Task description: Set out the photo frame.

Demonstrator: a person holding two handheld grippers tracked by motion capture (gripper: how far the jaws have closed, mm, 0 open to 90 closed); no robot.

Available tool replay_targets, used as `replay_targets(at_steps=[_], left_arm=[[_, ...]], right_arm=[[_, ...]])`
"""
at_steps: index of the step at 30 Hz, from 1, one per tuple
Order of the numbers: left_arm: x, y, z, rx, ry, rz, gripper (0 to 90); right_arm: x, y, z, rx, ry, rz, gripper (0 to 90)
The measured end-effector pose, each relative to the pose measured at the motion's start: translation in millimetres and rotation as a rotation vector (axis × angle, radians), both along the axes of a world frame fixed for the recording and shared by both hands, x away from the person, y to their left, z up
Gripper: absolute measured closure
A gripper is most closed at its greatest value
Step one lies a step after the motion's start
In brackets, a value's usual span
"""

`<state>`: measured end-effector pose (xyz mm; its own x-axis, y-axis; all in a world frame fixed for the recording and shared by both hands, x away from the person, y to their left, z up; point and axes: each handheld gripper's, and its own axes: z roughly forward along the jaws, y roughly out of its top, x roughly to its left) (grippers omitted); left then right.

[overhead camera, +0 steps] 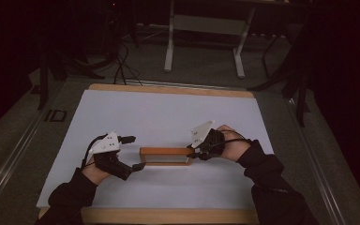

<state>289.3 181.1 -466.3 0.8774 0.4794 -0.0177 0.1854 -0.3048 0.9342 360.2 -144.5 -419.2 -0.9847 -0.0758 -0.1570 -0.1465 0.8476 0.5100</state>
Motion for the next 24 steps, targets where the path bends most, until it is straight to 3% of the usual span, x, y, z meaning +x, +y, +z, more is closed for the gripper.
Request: replay_targets(at_steps=[11, 24], left_arm=[[0.9, 1.2, -3.8, -0.011, 0.0, 0.013, 1.3], [2.2, 2.2, -7.6, -0.026, 0.009, 0.015, 1.3]], right_arm=[[32.3, 6.3, 2.0, -0.027, 0.087, -0.022, 68.6], [54.1, 9.1, -0.7, -0.011, 0.132, -0.062, 66.9]])
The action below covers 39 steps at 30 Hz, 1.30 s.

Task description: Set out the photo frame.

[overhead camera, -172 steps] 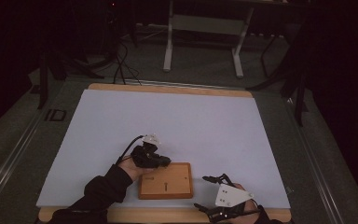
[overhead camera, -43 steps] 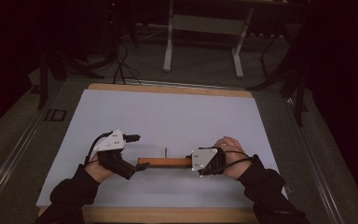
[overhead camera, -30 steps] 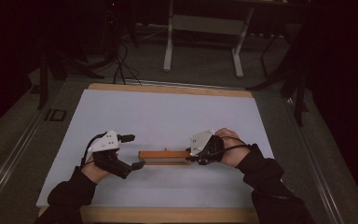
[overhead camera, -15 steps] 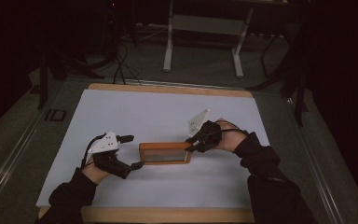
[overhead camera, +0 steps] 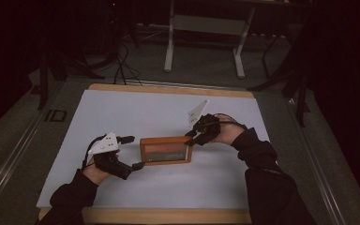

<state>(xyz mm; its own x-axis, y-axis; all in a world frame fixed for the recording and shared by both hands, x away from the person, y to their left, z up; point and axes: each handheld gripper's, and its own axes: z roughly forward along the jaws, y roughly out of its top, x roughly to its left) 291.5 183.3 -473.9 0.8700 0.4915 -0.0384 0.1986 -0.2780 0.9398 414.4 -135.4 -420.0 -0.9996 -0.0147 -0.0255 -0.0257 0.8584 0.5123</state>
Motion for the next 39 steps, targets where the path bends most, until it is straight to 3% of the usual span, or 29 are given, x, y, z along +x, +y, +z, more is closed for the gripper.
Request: replay_targets(at_steps=[9, 21, 39], left_arm=[[1.0, 2.3, -2.1, -0.006, 0.006, 0.012, 1.3], [2.3, 2.2, -4.6, -0.011, 0.013, 0.015, 1.3], [2.1, 3.0, -4.9, -0.02, 0.012, 0.017, 1.3]], right_arm=[[13.6, 4.5, -4.8, 0.001, 0.01, -0.062, 64.8], [23.0, 6.4, -8.6, -0.008, 0.031, -0.093, 62.7], [24.7, 3.6, -10.6, 0.017, 0.079, -0.143, 63.2]])
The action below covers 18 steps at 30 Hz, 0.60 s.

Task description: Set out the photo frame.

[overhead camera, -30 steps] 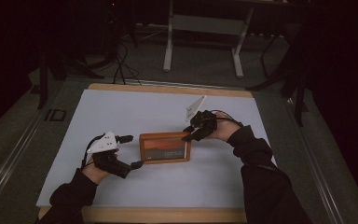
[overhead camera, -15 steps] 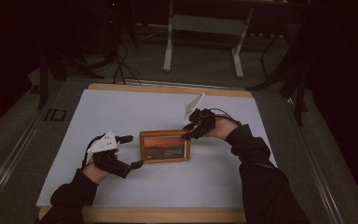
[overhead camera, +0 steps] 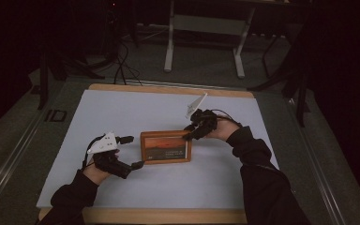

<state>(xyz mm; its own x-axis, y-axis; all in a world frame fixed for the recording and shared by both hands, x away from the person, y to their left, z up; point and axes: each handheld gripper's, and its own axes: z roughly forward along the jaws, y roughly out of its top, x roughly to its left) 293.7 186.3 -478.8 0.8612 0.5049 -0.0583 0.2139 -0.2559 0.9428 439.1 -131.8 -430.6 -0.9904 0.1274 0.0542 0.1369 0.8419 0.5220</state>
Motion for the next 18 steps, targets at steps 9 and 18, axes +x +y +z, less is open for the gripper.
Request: replay_targets(at_steps=[9, 18], left_arm=[[-0.1, -1.2, -0.4, 0.006, 0.003, -0.001, 1.3], [0.0, -0.8, -0.4, 0.005, 0.002, 0.0, 1.3]], right_arm=[[-2.1, -2.8, 0.3, 0.003, 0.013, -0.01, 64.0], [-3.2, -1.8, -0.2, -0.006, 0.006, -0.015, 62.6]])
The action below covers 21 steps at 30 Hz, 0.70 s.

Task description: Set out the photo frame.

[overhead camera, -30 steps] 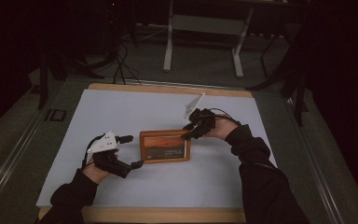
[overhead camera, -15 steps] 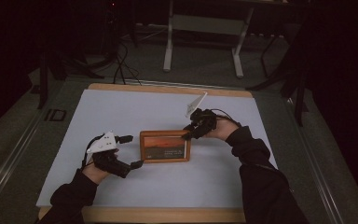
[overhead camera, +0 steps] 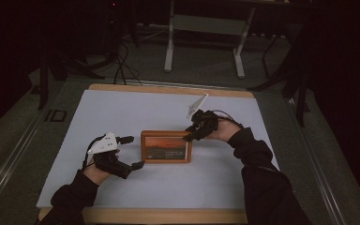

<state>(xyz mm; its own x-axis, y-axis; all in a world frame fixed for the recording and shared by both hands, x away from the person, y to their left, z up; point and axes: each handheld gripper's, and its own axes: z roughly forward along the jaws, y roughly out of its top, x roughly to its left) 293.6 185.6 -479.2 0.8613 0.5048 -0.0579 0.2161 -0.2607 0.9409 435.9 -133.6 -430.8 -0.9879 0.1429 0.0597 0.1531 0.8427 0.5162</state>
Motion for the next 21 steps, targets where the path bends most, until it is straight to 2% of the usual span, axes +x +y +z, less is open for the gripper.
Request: replay_targets(at_steps=[2, 6, 11, 12, 15, 17, 18, 21], left_arm=[[0.0, 0.3, 0.2, 0.0, -0.002, 0.001, 1.3], [0.3, 1.2, 0.3, -0.002, -0.001, 0.003, 1.3], [0.1, 0.8, 0.2, -0.002, -0.002, 0.002, 1.3], [0.0, 0.7, 0.3, -0.003, -0.003, 0.002, 1.3], [0.1, 0.7, 0.2, -0.002, -0.002, 0.002, 1.3], [-0.1, 0.7, 0.3, -0.001, 0.0, 0.004, 1.3], [-0.2, 0.8, 0.3, -0.003, -0.001, 0.003, 1.3], [-0.4, 0.8, 0.2, -0.003, -0.001, 0.003, 1.3]], right_arm=[[-0.1, 0.5, -1.1, -0.003, 0.002, -0.004, 60.9], [-0.6, 2.3, -4.1, 0.005, 0.006, -0.022, 43.6], [-1.3, 1.7, 1.4, 0.052, 0.002, -0.056, 36.0], [-2.1, 1.6, 3.5, 0.054, -0.012, -0.069, 34.0], [-4.6, 1.5, 7.0, 0.065, -0.022, -0.082, 29.1], [-6.6, 1.2, 9.0, 0.074, -0.022, -0.072, 24.4], [-7.7, 0.8, 10.5, 0.076, -0.038, -0.082, 22.5], [-9.7, -0.9, 13.6, 0.103, -0.048, -0.087, 19.3]])
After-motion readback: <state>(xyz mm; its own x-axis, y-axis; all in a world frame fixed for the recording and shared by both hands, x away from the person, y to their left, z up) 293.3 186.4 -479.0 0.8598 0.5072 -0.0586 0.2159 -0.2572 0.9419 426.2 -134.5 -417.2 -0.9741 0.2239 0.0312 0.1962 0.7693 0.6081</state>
